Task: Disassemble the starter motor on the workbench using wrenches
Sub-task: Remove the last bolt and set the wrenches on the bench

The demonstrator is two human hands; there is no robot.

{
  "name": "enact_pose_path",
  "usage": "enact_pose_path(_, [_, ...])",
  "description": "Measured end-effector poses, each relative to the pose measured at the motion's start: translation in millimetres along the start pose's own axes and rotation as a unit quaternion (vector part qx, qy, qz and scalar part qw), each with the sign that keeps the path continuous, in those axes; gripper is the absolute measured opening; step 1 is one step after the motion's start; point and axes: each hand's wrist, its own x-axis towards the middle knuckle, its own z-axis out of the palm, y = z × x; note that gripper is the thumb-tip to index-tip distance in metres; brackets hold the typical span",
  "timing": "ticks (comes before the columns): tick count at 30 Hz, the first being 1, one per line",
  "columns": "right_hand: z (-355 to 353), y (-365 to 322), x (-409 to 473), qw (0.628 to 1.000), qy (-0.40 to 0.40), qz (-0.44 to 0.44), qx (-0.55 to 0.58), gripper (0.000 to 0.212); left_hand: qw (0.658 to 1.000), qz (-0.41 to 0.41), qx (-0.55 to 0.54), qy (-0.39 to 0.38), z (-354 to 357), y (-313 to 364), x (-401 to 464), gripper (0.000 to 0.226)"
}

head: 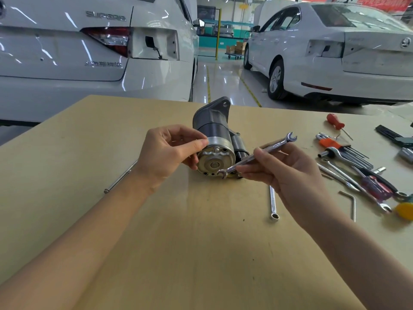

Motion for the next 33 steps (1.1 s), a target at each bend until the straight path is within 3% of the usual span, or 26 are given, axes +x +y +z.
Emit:
enact_pose_path(4, [1, 4, -1, 1.0, 0.004, -0.001, -0.017, 0.012, 1.0, -0.002, -0.001, 0.001, 0, -2, 1, 0.014])
enact_pose_path(9, [-1, 3, 1, 0.999, 0.027, -0.017, 0.003, 0.027, 0.999, -0.009, 0.034, 0.025, -3, -7, 4, 0.013])
enact_pose_path(12, [-6, 6, 6, 0.997, 0.048, 0.001, 0.06, 0.023, 0.994, -0.098, 0.03, 0.043, -3, -14, 7, 0.001])
enact_pose_path(16, [-10, 14, 11, 0.989, 0.039, 0.044, 0.135, 0.015, 0.966, -0.254, -0.051, -0.028, 0, -21, 8, 0.025])
enact_pose_path(19, [-11, 17, 13, 0.982, 0.02, 0.062, 0.178, 0.005, 0.937, -0.314, -0.142, -0.059, 2, -22, 5, 0.033])
enact_pose_path(23, [-12, 17, 15, 0.976, 0.021, 0.081, 0.2, 0.009, 0.934, -0.32, -0.146, -0.061, 3, -24, 7, 0.038])
enact_pose_path(30, [-11, 22, 17, 0.98, 0.005, 0.076, 0.186, 0.003, 0.921, -0.328, -0.184, -0.101, 10, -26, 4, 0.067])
enact_pose_path(33, [-12, 24, 16, 0.983, -0.012, 0.059, 0.173, 0.012, 0.915, -0.332, -0.207, -0.094, 14, -27, 2, 0.068])
